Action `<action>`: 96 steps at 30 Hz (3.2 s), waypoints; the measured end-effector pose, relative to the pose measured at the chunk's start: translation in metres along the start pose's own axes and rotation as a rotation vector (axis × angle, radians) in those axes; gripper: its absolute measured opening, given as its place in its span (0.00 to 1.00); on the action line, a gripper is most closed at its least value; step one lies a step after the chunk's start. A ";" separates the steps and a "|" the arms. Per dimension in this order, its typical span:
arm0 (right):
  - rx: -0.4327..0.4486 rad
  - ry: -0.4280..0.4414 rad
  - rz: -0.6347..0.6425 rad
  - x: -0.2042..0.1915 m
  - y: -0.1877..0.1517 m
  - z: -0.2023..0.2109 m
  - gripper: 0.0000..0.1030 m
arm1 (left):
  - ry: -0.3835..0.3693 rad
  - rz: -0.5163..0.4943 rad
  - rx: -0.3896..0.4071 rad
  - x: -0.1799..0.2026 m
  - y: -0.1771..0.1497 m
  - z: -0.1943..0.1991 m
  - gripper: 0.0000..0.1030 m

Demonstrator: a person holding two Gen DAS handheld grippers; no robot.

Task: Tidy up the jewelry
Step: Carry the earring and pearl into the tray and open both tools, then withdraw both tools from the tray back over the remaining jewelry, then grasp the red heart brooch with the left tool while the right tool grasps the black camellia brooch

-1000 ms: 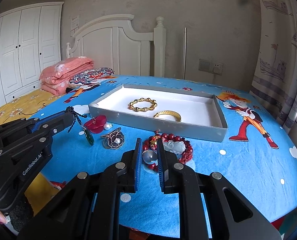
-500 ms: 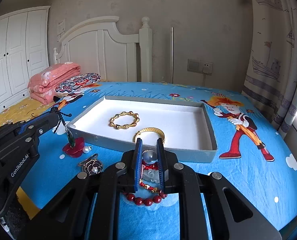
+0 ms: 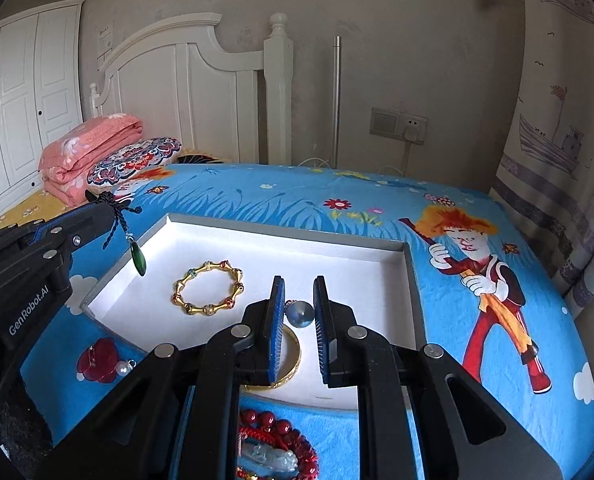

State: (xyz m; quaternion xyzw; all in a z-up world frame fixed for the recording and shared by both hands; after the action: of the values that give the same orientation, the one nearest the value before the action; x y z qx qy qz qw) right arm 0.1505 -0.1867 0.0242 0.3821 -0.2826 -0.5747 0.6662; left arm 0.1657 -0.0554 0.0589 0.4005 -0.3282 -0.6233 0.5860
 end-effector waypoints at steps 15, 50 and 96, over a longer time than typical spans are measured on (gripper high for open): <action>-0.168 -0.049 -0.087 0.039 0.011 -0.069 0.34 | 0.073 -0.019 -0.164 -0.002 -0.011 -0.079 0.10; -0.015 0.046 -0.008 -0.019 -0.069 0.052 0.50 | 0.094 0.026 -0.124 -0.056 -0.083 0.010 0.78; -0.150 0.101 0.071 -0.107 -0.090 -0.008 0.37 | 0.105 0.109 -0.171 -0.111 -0.129 0.022 0.83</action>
State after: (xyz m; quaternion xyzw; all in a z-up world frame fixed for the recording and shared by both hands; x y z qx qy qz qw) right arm 0.0884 -0.0847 -0.0480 0.3494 -0.2181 -0.5504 0.7263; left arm 0.0846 0.0665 -0.0314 0.3627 -0.2638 -0.5943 0.6675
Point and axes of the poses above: each gripper's, at about its wrist camera, not at the fingertips, and z roughly against the way its jaws point, x to its right, y to its top, the point moved 1 cm from there along -z, roughly the way its jaws point, and after that the axes turned 8 degrees about y, right-handed, at the moved point
